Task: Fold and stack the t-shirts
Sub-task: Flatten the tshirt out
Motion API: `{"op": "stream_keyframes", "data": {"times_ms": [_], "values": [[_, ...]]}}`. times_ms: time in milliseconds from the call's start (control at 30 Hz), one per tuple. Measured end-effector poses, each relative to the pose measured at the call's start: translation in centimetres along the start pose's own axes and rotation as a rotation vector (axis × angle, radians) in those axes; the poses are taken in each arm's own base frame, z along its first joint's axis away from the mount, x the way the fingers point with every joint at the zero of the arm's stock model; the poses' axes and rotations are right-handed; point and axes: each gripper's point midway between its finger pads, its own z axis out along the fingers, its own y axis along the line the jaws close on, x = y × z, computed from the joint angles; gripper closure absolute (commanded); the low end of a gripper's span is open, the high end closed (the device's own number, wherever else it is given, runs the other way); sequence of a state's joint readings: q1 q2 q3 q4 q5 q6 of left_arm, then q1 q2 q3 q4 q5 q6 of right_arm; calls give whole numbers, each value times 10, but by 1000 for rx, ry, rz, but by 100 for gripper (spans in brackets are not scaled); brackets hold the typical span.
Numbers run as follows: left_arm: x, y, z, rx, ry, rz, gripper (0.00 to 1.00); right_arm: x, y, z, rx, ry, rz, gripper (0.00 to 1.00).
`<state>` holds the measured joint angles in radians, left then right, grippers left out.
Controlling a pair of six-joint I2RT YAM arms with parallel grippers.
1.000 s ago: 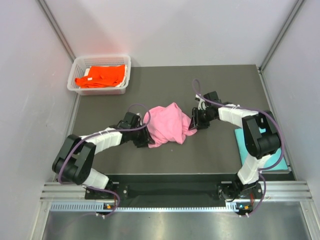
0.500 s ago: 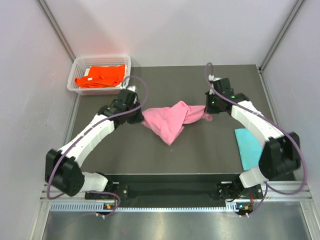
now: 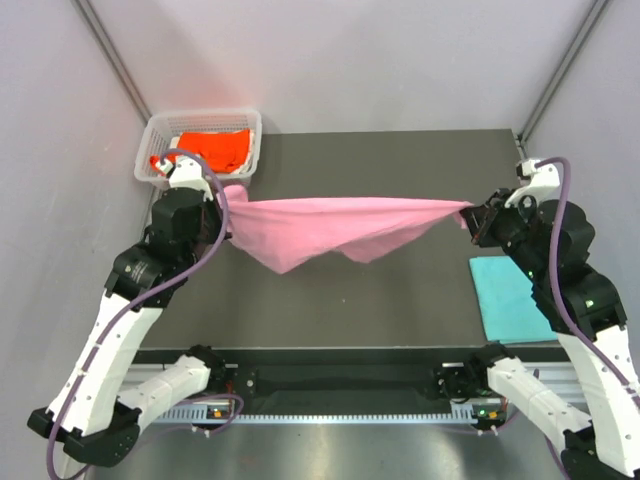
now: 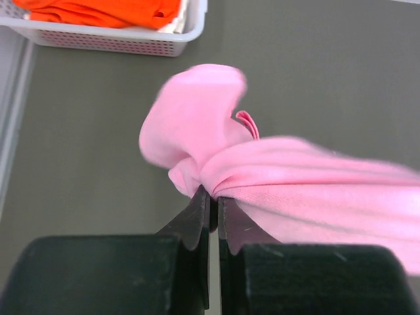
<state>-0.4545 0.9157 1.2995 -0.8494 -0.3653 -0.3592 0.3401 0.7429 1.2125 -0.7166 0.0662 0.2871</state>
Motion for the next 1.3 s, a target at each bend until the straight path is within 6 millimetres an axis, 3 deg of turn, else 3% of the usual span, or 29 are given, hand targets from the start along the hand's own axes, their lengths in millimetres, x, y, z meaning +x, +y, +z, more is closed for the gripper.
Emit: {"op": "stream_keyframes", "data": {"times_ms": [100, 200, 300, 367, 433, 467, 567, 667, 767, 800, 900, 967, 1067, 1133, 1200, 1300], "values": [[4, 3, 11, -36, 25, 32, 100, 10, 1, 4, -6, 46, 7, 100], [25, -1, 44, -82, 136, 99, 96, 28, -2, 16, 11, 122, 7, 100], [58, -3, 85, -143, 306, 193, 60, 58, -6, 29, 25, 225, 12, 100], [83, -2, 110, -189, 417, 242, 49, 76, -10, 36, 40, 294, 17, 100], [99, -1, 122, -216, 483, 264, 33, 90, -12, 48, 62, 357, 24, 98], [102, -1, 124, -224, 499, 262, 32, 97, -14, 56, 78, 390, 29, 97], [100, -4, 118, -223, 491, 205, 33, 123, -28, 84, 159, 521, 39, 97], [107, -11, 99, -171, 486, 95, 34, 153, -51, 114, 247, 644, 55, 90], [143, -9, 73, -116, 532, -21, 34, 173, -69, 122, 299, 721, 55, 62], [163, -7, 61, -101, 568, -62, 34, 176, -73, 123, 307, 734, 52, 42], [209, -4, 39, -64, 633, -183, 33, 177, -76, 122, 297, 746, 24, 24], [231, -3, 32, -46, 642, -262, 30, 177, -74, 121, 274, 751, 9, 22], [246, -6, 36, -29, 630, -354, 29, 179, -67, 117, 229, 745, 7, 24], [249, -10, 44, -26, 624, -389, 29, 187, -63, 106, 203, 756, 14, 32], [252, -12, 55, -38, 629, -401, 30, 197, -61, 96, 183, 769, 20, 47], [261, -14, 71, -57, 650, -399, 31, 211, -60, 89, 170, 803, 30, 52]]}}
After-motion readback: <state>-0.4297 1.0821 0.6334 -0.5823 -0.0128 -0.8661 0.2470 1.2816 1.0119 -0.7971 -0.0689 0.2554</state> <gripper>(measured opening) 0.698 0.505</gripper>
